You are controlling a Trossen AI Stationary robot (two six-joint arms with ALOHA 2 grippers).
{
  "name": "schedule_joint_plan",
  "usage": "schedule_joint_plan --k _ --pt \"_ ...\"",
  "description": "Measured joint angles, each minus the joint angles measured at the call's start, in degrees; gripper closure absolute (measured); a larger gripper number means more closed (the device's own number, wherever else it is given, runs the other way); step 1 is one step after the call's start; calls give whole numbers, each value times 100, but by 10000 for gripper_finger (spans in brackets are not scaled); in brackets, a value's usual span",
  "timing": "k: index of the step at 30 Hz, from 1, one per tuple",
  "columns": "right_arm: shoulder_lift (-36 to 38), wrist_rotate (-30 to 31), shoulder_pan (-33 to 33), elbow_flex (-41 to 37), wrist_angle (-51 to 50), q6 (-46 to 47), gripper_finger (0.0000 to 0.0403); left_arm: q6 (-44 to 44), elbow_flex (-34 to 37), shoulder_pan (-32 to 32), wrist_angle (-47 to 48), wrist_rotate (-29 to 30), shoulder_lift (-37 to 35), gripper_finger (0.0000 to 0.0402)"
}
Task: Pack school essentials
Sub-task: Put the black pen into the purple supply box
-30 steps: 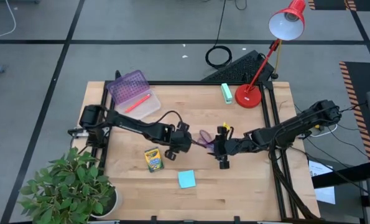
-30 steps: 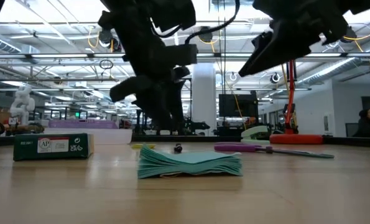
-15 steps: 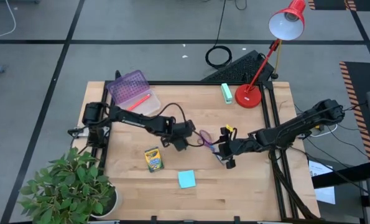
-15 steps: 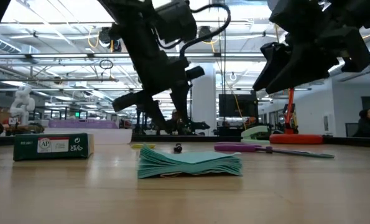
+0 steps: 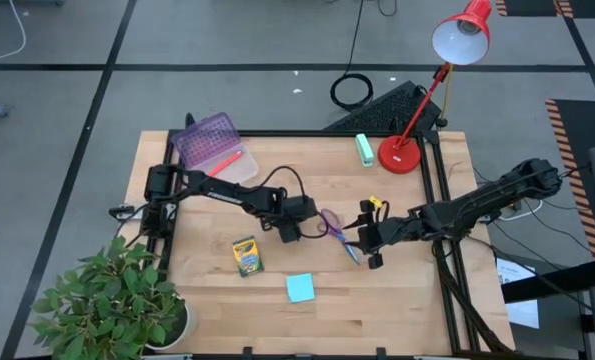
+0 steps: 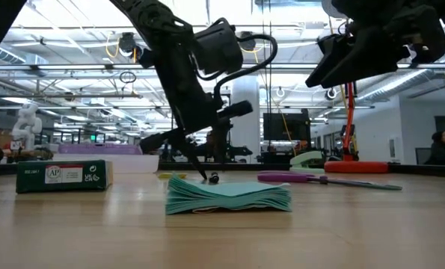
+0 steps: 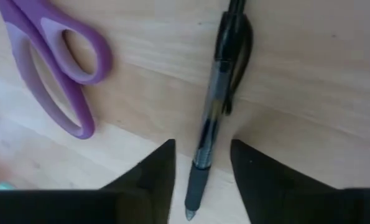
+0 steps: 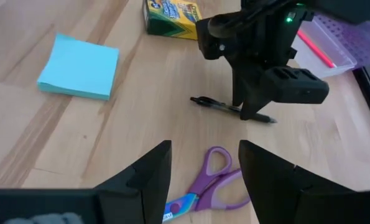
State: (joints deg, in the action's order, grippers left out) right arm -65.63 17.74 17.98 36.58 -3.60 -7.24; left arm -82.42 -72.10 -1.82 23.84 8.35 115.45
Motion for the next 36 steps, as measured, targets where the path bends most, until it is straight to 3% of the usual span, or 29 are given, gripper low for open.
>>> schedule_joint_plan --k 6,10,14,26,36 --pt "27 3 0 0 -15 -89 222 383 13 -33 124 -229 12 336" --pt "28 4 0 0 -25 -97 222 930 -2 -140 125 -667 72 361" --pt "29 9 0 0 -141 -97 222 1419 2 -143 151 -737 80 367" --pt "29 13 0 0 -197 -140 222 1573 15 -141 104 -795 58 370" --pt "29 13 0 0 -202 -144 222 2198 20 -134 52 -692 13 371"
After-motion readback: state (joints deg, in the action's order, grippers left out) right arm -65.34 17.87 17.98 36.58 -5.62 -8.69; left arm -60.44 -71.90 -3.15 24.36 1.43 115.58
